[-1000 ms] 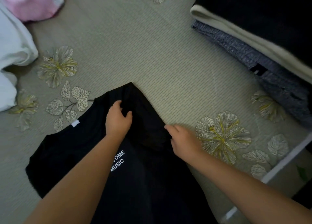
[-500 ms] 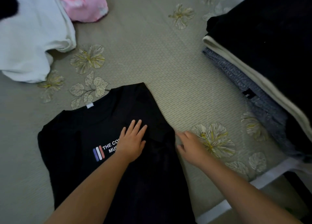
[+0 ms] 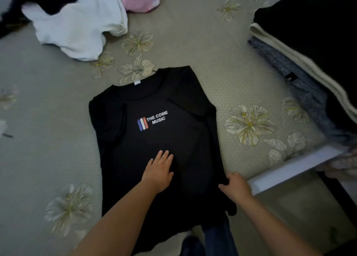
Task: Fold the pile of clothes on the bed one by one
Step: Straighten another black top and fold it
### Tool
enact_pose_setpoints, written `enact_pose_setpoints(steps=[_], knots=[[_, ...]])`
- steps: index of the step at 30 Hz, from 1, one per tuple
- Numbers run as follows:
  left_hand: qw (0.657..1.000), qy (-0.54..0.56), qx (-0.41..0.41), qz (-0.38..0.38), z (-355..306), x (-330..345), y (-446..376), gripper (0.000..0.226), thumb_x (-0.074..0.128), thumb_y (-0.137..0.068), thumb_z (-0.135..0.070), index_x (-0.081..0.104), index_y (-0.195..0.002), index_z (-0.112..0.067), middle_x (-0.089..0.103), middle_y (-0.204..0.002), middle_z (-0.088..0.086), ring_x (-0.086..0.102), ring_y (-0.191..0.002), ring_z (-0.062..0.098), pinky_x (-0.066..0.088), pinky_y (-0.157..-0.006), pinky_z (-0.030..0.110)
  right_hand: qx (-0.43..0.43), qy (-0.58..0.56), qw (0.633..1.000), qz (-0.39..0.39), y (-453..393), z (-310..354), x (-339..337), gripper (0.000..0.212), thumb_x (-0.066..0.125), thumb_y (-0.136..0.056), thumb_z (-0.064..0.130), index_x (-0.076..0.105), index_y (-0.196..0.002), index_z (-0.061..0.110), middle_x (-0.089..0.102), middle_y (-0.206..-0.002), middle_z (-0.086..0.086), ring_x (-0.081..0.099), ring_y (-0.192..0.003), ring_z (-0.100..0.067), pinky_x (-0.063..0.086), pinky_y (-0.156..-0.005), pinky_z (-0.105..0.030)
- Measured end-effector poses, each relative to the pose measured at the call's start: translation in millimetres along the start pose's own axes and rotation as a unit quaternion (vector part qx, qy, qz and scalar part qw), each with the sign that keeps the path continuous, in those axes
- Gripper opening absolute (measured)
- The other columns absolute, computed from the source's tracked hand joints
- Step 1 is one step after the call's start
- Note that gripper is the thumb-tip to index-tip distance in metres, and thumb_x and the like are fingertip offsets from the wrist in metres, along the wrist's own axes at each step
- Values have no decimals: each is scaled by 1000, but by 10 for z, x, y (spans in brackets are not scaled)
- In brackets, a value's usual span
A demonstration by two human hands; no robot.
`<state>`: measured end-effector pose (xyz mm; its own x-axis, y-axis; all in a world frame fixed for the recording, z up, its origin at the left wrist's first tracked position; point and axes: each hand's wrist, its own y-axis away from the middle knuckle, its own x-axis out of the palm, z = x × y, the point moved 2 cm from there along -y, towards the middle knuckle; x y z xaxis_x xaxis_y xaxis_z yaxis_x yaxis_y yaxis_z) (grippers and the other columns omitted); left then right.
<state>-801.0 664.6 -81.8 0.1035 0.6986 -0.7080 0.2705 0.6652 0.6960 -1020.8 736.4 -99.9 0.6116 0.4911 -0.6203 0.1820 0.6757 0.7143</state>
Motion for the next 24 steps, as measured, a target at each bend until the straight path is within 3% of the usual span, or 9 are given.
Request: enact_pose_setpoints(steps=[2,4,7,9,11,14,18,22,24], knots=[[1000,10,-15,24,91,245,251,62,37,-97,-29,2,-146,-18,-6,-155,0,-9,-142,18,7,-115,38,33,-19,999,18,196,-99,182,12,56,-87,19,51,-80,12,55,-86,-1,58,-93,-22,45,-85,-32],[999,13,-28,35,197,449,467,64,39,-96,-28,1,-146,-17,-8,-155,0,-8,-142,18,8,-115,38,55,-41,997,26,358,-190,333,28,51,-90,14,38,-65,18,48,-70,2,55,-84,-21,44,-83,-32],[999,13,-37,31,312,672,687,66,40,-96,-27,0,-146,-16,-11,-155,0,-8,-142,18,8,-115,37,65,-96,993,9,504,-288,477,32,44,-91,7,31,-65,20,43,-67,1,48,-77,-20,39,-73,-30],[999,24,-36,16,356,772,770,67,42,-95,-26,-1,-146,-16,-10,-155,1,-8,-142,18,9,-115,37,57,-117,992,0,555,-315,535,27,47,-91,9,35,-69,18,45,-71,-1,48,-78,-20,36,-68,-27],[998,48,-39,-2,390,869,843,69,44,-94,-26,0,-146,-15,-10,-155,1,-9,-142,18,9,-115,38,58,-139,989,-11,577,-333,575,12,57,-88,13,46,-88,9,54,-88,-9,52,-89,-23,39,-72,-27],[996,67,-51,-18,482,1053,960,74,48,-92,-26,-2,-146,-16,-12,-154,1,-11,-142,18,6,-114,40,65,-140,986,-64,535,-338,598,50,69,-79,16,45,-118,-3,55,-117,-21,51,-111,-34,45,-91,-39],[994,93,-56,-25,640,1246,1082,82,54,-89,-25,-4,-146,-16,-15,-154,1,-14,-141,18,6,-114,42,31,-118,989,-81,404,-324,683,49,69,-79,16,51,-121,0,54,-124,-19,48,-117,-33,41,-98,-40],[992,106,-65,-36,719,1370,1193,83,56,-88,-21,-2,-146,-15,-14,-154,4,-13,-141,20,9,-114,42,91,-162,982,-42,498,-396,798,16,58,-87,11,57,-99,0,62,-106,-21,60,-82,-27,43,-71,-31],[991,102,-74,-45,723,1415,1235,82,56,-88,-22,-1,-146,-14,-13,-154,5,-12,-142,20,8,-114,42,97,-157,983,-26,622,-471,826,11,55,-88,11,52,-95,3,62,-100,-19,55,-68,-19,38,-63,-28]])
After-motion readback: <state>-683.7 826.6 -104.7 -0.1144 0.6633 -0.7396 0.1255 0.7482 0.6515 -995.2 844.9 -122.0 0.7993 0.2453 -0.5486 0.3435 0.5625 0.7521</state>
